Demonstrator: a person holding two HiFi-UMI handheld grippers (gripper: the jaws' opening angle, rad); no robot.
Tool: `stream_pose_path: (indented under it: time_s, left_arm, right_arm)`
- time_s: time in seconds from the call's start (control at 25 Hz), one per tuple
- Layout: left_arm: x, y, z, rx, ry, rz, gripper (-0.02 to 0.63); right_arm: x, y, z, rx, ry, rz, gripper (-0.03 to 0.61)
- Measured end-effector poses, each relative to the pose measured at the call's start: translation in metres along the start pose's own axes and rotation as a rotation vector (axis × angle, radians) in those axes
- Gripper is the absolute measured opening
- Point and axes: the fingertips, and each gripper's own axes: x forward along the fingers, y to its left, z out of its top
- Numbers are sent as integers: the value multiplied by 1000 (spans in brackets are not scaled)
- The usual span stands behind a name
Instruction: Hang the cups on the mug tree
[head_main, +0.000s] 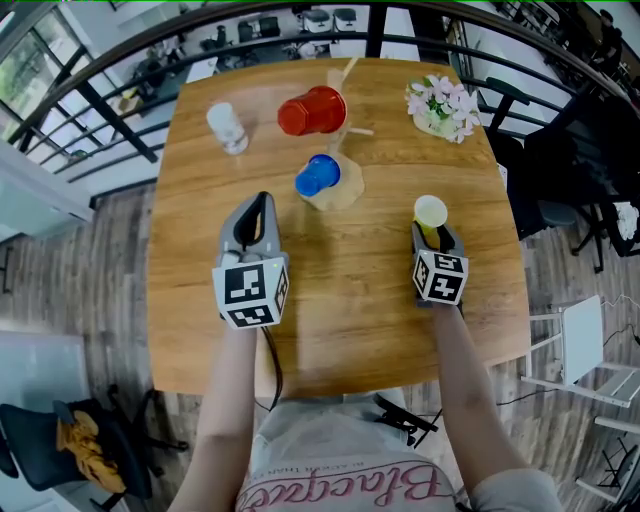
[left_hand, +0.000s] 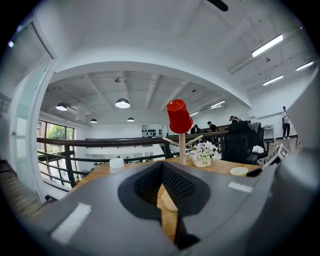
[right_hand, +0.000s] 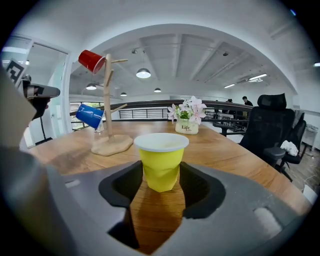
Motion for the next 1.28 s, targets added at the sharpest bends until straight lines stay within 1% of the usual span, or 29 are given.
stream_pose_path:
  time_s: [0.2, 0.56, 1.12, 1.28]
  left_arm:
    - [-2, 2, 3, -8, -2, -3, 17]
    - [-10, 3, 13, -27, 3, -10, 17]
    - [-13, 11, 49, -52, -42, 5, 17]
    - [-11, 16, 57, -61, -50, 17, 17]
  right_arm:
    - [-8, 8, 9, -31, -7, 16, 222]
    - [-30, 24, 39, -91, -27, 41, 220]
    - [-44, 31, 92, -210, -39, 26, 218]
    - [-43, 36, 110, -265, -49, 32, 218]
